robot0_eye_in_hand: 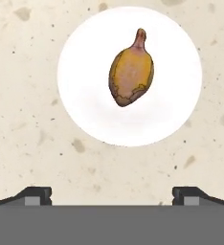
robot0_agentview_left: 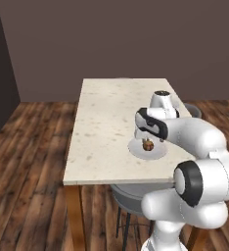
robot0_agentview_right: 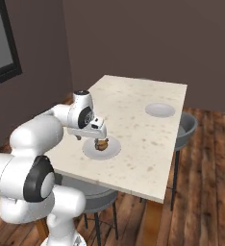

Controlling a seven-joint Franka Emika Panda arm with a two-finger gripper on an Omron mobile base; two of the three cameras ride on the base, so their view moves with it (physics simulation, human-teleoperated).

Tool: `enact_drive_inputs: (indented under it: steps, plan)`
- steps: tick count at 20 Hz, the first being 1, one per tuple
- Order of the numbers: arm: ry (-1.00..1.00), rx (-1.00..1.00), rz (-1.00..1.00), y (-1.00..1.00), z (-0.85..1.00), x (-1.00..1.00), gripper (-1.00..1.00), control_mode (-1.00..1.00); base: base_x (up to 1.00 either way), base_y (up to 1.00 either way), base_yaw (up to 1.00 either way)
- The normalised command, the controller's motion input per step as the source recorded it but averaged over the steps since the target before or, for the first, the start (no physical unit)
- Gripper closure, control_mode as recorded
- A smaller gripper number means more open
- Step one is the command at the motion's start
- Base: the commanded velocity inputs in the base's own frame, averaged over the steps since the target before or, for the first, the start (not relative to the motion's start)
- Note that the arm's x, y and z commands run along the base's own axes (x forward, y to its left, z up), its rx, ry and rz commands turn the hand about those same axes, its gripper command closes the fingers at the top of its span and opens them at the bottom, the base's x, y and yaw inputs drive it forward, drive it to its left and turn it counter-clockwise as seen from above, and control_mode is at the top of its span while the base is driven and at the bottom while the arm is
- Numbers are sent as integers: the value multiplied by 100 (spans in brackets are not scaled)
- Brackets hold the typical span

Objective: Transport the chicken drumstick and lime to the fridge. Place the chicken drumstick on the rack containing meat and place the lime on the rack containing the vegetable, ensuring meats and vegetables are on different racks.

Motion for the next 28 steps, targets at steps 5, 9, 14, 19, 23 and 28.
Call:
enact_drive_inputs:
  steps: [5, 9, 14, 19, 23, 28]
  plan:
    - [7, 0, 0, -25, -33, 33, -100, -100, 0, 0, 0]
    - [2, 0, 0, -15, -36, 22, -100, -100, 0, 0, 0]
    - [2, 0, 0, 0, -40, 33, -100, -100, 0, 0, 0]
    - [0, 0, 0, 0, -32, 35, -100, -100, 0, 0, 0]
    - [1, 0, 0, 0, -22, 31, -100, -100, 0, 0, 0]
    - [3, 0, 0, 0, -24, 34, -100, -100, 0, 0, 0]
